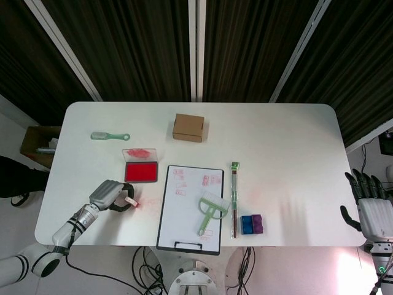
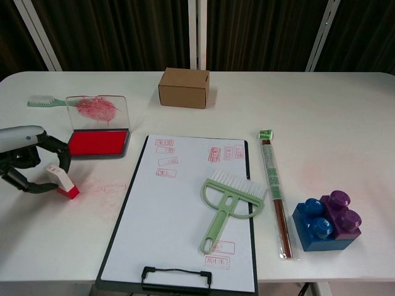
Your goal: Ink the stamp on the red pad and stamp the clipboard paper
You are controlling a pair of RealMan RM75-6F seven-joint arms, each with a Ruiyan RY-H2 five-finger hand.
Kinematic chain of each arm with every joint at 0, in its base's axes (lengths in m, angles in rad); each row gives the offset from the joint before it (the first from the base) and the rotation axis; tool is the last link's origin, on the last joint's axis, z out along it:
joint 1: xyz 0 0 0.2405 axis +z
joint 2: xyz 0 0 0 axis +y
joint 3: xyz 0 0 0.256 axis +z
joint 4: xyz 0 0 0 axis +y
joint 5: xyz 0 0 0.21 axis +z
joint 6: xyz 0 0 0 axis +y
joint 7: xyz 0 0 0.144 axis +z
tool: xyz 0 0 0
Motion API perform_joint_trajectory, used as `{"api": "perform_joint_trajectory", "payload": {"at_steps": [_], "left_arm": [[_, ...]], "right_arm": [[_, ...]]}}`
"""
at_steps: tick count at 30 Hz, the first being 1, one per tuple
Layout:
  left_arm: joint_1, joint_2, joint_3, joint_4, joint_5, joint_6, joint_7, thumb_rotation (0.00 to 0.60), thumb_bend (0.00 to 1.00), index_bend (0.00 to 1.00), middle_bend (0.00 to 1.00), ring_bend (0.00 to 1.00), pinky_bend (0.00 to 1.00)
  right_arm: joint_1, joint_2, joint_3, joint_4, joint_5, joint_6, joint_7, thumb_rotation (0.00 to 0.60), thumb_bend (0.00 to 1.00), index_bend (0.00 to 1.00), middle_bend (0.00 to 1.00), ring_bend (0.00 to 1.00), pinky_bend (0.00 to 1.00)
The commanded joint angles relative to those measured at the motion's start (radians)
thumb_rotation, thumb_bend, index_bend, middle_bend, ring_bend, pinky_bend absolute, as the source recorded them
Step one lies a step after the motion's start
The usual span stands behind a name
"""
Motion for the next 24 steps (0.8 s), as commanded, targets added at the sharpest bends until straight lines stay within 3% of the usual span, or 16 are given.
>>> {"api": "perform_joint_trajectory", "payload": {"at_steps": [1, 11, 18, 19, 21, 22, 23, 24], "left_arm": [[0.001, 0.000, -0.001, 0.001, 0.001, 0.004, 0.002, 0.600, 0.27, 0.49, 0.45, 1.00, 1.00], [0.012, 0.032, -0.006, -0.012, 0.003, 0.036, 0.021, 0.600, 0.26, 0.36, 0.40, 1.00, 1.00], [0.057, 0.172, -0.054, -0.085, -0.045, 0.147, 0.156, 0.600, 0.26, 0.34, 0.39, 0.97, 0.99], [0.079, 0.202, -0.068, -0.102, -0.058, 0.195, 0.204, 0.600, 0.25, 0.34, 0.38, 0.93, 0.97], [0.122, 0.237, -0.087, -0.124, -0.071, 0.289, 0.297, 0.600, 0.24, 0.33, 0.34, 0.74, 0.81], [0.152, 0.256, -0.091, -0.142, -0.070, 0.353, 0.357, 0.600, 0.24, 0.30, 0.28, 0.51, 0.63], [0.176, 0.267, -0.094, -0.154, -0.062, 0.405, 0.397, 0.558, 0.23, 0.27, 0.21, 0.30, 0.43], [0.197, 0.281, -0.088, -0.170, -0.054, 0.439, 0.428, 0.487, 0.21, 0.24, 0.17, 0.19, 0.33]], "right_arm": [[0.000, 0.001, 0.000, 0.000, 0.000, 0.001, 0.000, 0.600, 0.30, 0.00, 0.00, 0.00, 0.00], [0.000, 0.007, 0.003, -0.008, -0.003, 0.004, -0.002, 0.600, 0.30, 0.00, 0.00, 0.00, 0.00], [-0.002, 0.018, 0.005, -0.019, -0.008, 0.016, 0.001, 0.600, 0.30, 0.00, 0.00, 0.00, 0.00], [-0.003, 0.020, 0.005, -0.021, -0.010, 0.019, 0.002, 0.600, 0.30, 0.00, 0.00, 0.00, 0.00], [-0.006, 0.023, 0.005, -0.022, -0.012, 0.024, 0.004, 0.600, 0.30, 0.00, 0.00, 0.00, 0.00], [-0.008, 0.024, 0.005, -0.020, -0.012, 0.028, 0.004, 0.600, 0.30, 0.00, 0.00, 0.00, 0.00], [-0.010, 0.024, 0.004, -0.019, -0.013, 0.031, 0.005, 0.600, 0.30, 0.00, 0.00, 0.00, 0.00], [-0.012, 0.024, 0.003, -0.018, -0.015, 0.033, 0.007, 0.600, 0.29, 0.00, 0.00, 0.00, 0.00]]}}
